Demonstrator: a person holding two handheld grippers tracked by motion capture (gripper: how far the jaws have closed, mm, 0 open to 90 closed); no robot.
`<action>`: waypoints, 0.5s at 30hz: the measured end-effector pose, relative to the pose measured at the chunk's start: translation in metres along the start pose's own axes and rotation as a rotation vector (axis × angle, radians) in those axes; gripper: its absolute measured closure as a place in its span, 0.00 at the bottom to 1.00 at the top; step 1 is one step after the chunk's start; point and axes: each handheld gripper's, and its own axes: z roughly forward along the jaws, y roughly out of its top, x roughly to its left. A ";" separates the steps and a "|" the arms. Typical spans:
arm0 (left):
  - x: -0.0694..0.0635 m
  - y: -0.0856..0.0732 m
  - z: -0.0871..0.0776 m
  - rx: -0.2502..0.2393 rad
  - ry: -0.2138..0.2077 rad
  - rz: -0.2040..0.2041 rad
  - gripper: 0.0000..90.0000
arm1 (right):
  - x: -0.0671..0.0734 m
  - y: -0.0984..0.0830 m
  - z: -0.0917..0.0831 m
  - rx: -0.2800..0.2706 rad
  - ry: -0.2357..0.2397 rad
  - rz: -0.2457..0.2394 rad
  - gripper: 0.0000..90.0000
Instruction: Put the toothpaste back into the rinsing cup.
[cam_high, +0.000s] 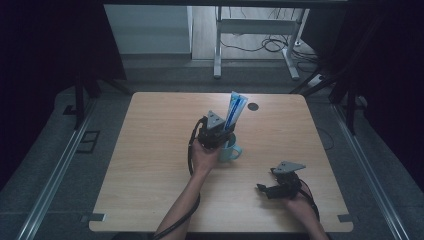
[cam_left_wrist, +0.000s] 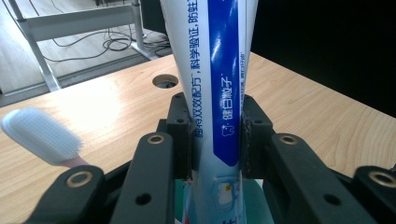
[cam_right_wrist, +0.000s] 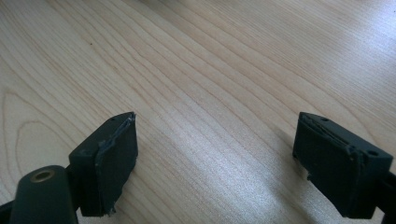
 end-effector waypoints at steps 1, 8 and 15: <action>0.000 -0.001 0.000 0.003 0.001 0.001 0.78 | 0.000 0.000 0.000 0.000 0.000 0.000 0.16; -0.003 -0.006 0.004 0.023 0.002 0.011 0.78 | 0.000 0.000 0.000 0.000 0.000 -0.001 0.16; -0.004 -0.013 0.007 0.039 0.004 0.006 0.78 | 0.000 0.000 0.000 0.001 0.000 0.000 0.16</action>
